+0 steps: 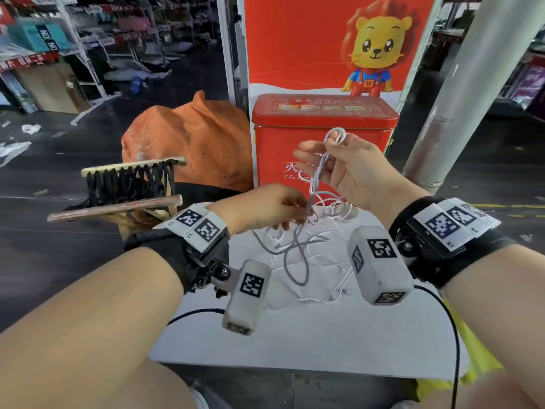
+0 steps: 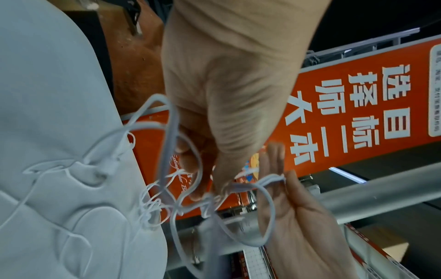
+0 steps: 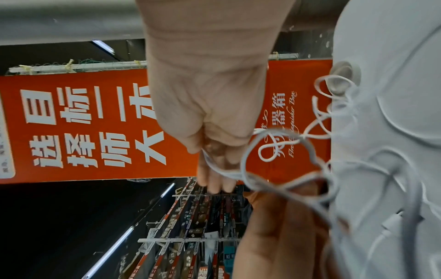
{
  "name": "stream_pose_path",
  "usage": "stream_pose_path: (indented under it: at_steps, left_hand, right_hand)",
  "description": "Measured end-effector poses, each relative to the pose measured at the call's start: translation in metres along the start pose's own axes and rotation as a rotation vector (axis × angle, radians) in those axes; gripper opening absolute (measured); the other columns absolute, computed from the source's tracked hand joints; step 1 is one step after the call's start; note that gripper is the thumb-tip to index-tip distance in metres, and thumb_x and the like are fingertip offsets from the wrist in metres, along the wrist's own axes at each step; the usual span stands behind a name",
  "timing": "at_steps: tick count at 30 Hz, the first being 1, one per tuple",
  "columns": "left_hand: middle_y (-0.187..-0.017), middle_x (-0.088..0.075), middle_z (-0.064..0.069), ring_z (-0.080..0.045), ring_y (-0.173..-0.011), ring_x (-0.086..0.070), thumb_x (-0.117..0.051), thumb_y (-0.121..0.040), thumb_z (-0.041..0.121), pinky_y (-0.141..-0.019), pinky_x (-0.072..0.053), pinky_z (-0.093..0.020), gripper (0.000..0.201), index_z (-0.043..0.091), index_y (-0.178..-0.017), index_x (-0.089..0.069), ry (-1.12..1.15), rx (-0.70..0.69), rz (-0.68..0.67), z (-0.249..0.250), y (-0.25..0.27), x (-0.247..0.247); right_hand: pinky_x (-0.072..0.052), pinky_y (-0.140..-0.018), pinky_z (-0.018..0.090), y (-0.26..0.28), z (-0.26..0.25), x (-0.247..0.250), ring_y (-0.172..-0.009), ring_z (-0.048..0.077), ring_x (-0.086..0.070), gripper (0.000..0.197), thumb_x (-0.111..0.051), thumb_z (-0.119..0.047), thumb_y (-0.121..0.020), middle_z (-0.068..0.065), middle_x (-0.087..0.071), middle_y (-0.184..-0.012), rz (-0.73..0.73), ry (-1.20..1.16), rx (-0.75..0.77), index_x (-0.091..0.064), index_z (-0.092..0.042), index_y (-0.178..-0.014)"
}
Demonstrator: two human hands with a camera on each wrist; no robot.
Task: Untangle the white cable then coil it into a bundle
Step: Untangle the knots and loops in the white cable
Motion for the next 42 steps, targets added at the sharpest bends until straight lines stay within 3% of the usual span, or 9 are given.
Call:
stream_pose_path:
  at_steps: [5, 7, 13, 18, 24, 30, 34, 38, 42]
  left_hand:
    - [-0.057, -0.05, 0.009, -0.008, -0.045, -0.04, -0.047, -0.099, 0.023, -0.043, -0.033, -0.02, 0.018, 0.017, -0.084, -0.054, 0.196, 0.11, 0.107, -0.01, 0.005, 0.014]
    - [-0.053, -0.044, 0.01, -0.007, -0.045, -0.035, -0.044, -0.099, 0.022, -0.043, -0.029, -0.019, 0.022, 0.016, -0.079, -0.051, 0.289, 0.125, 0.184, -0.01, 0.006, 0.023]
    - [-0.059, -0.032, 0.005, -0.007, -0.048, -0.031, -0.043, -0.098, 0.041, -0.046, -0.029, -0.02, 0.034, 0.013, -0.083, -0.053, 0.212, 0.102, 0.335, -0.011, 0.008, 0.043]
    - [-0.112, -0.06, 0.003, -0.016, -0.096, -0.054, -0.056, -0.089, 0.048, -0.078, -0.04, -0.026, 0.044, 0.018, -0.122, -0.061, -0.286, 0.265, 0.119, -0.044, 0.019, 0.044]
    - [-0.092, -0.057, 0.007, -0.02, -0.122, -0.042, -0.052, -0.095, 0.023, -0.086, -0.033, -0.025, 0.026, 0.008, -0.111, -0.068, -0.516, 0.331, 0.257, -0.073, 0.026, 0.069]
    - [-0.12, -0.057, 0.008, -0.02, -0.116, -0.052, -0.037, -0.074, 0.081, -0.1, -0.041, -0.042, 0.065, 0.036, -0.114, -0.063, -0.374, 0.318, 0.23, -0.076, 0.013, 0.056]
    - [-0.127, -0.058, 0.007, -0.007, -0.113, -0.057, -0.061, -0.089, 0.038, -0.096, -0.046, -0.023, 0.044, 0.019, -0.128, -0.052, 0.13, 0.034, 0.196, -0.028, 0.002, 0.03]
    - [-0.087, -0.07, -0.006, -0.015, -0.073, -0.067, -0.053, -0.096, 0.025, -0.064, -0.056, -0.021, 0.024, 0.005, -0.107, -0.059, 0.268, 0.068, 0.141, -0.022, 0.001, 0.02]
    - [-0.091, -0.069, -0.018, -0.017, -0.072, -0.069, -0.053, -0.096, 0.017, -0.068, -0.059, -0.031, 0.023, -0.005, -0.103, -0.059, 0.402, 0.028, 0.314, -0.021, 0.003, 0.039]
  right_hand:
    - [-0.057, -0.055, 0.03, 0.004, -0.007, 0.03, -0.056, 0.02, -0.066, 0.006, -0.049, -0.01, -0.097, 0.009, -0.071, -0.069, 0.245, 0.213, -0.027, -0.044, -0.008, -0.094]
    - [-0.04, -0.038, 0.018, 0.005, -0.007, 0.041, -0.038, 0.011, -0.047, 0.011, -0.049, -0.007, -0.095, 0.006, -0.068, -0.059, 0.325, 0.306, -0.059, -0.046, -0.009, -0.085]
    - [-0.026, -0.039, 0.019, -0.001, 0.002, 0.049, -0.047, 0.009, -0.03, 0.019, -0.042, -0.011, -0.095, -0.002, -0.042, -0.06, 0.306, 0.653, -0.127, -0.057, -0.015, -0.085]
    - [-0.025, -0.047, 0.015, 0.0, -0.011, 0.063, -0.046, 0.005, -0.033, 0.019, -0.03, -0.013, -0.093, -0.01, -0.038, -0.05, 0.239, 0.38, -0.036, -0.049, -0.018, -0.094]
    - [-0.027, -0.04, 0.019, 0.008, -0.013, 0.077, -0.045, 0.01, -0.028, 0.034, -0.037, -0.035, -0.101, -0.002, -0.035, -0.052, 0.455, 0.409, -0.051, -0.054, -0.016, -0.078]
    - [-0.054, -0.051, 0.026, 0.004, -0.009, 0.05, -0.046, 0.012, -0.043, 0.029, -0.037, -0.011, -0.102, 0.006, -0.05, -0.054, 0.361, -0.104, 0.007, -0.046, -0.006, -0.075]
    - [-0.056, -0.054, 0.027, -0.001, -0.004, 0.021, -0.045, 0.012, -0.047, 0.027, -0.036, -0.007, -0.101, 0.009, -0.049, -0.058, 0.25, -0.213, 0.0, -0.045, -0.005, -0.076]
    - [-0.058, -0.062, 0.032, -0.005, -0.005, 0.01, -0.051, 0.016, -0.057, 0.022, -0.039, -0.012, -0.101, 0.014, -0.054, -0.067, 0.201, -0.253, 0.031, -0.046, -0.003, -0.083]
    - [-0.057, -0.083, 0.035, -0.004, 0.01, 0.017, -0.093, 0.027, -0.068, 0.037, -0.052, -0.041, -0.093, 0.014, -0.069, -0.098, 0.139, 0.298, -0.144, -0.054, -0.007, -0.11]
Point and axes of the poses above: each hand's wrist, its own y-axis away from the middle knuckle, its own x-axis out of the back of the hand, z = x × y, the point moved 7 cm from there along -y, towards the middle knuckle
